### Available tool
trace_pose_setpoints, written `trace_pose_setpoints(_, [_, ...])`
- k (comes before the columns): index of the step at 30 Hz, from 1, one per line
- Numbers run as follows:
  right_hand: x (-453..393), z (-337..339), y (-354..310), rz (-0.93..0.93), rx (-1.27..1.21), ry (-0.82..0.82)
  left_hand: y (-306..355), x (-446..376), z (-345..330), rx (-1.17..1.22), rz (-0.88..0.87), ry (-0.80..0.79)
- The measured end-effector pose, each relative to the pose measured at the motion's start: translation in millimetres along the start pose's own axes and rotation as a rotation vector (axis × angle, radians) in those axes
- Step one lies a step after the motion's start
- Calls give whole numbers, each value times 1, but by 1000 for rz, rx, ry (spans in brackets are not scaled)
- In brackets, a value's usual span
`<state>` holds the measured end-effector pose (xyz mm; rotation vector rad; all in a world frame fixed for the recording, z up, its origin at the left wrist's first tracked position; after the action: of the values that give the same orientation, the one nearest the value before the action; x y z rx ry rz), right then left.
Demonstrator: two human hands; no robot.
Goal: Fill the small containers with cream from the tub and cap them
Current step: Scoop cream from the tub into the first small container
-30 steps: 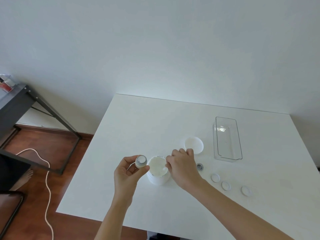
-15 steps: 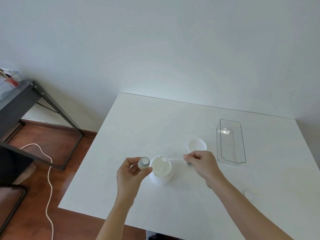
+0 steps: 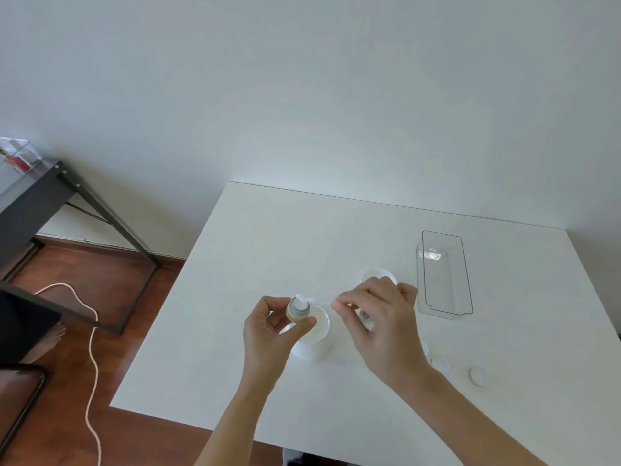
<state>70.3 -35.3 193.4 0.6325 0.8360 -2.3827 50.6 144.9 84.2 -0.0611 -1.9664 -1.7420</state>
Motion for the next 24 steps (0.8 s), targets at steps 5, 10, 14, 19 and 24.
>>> trace_pose_setpoints(5, [6, -2, -13, 336, 246, -16, 4, 2, 1, -3, 2, 4])
trace_pose_setpoints(10, [12, -4, -22, 472, 332, -19, 6, 5, 0, -13, 2, 7])
trace_pose_setpoints(14, [18, -4, -24, 533, 326, -38, 6, 5, -1, -17, 7, 13])
trace_pose_setpoints(19, [21, -5, -26, 560, 320, -81, 7, 5, -1, -5, 1, 23])
trace_pose_setpoints(24, [24, -3, -26, 548, 298, -83, 4, 4, 1, -2, 6, 26])
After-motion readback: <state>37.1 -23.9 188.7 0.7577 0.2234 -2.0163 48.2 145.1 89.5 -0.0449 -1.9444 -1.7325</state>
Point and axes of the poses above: each hand's wrist, its own x-axis away from the middle knuckle, its own z-axis out of the back of the hand, y = z × x, the point moved 5 cm from there along -x, towards the middle knuckle, and after that the axes turned 9 degrees about z, right-handed, at the moved point
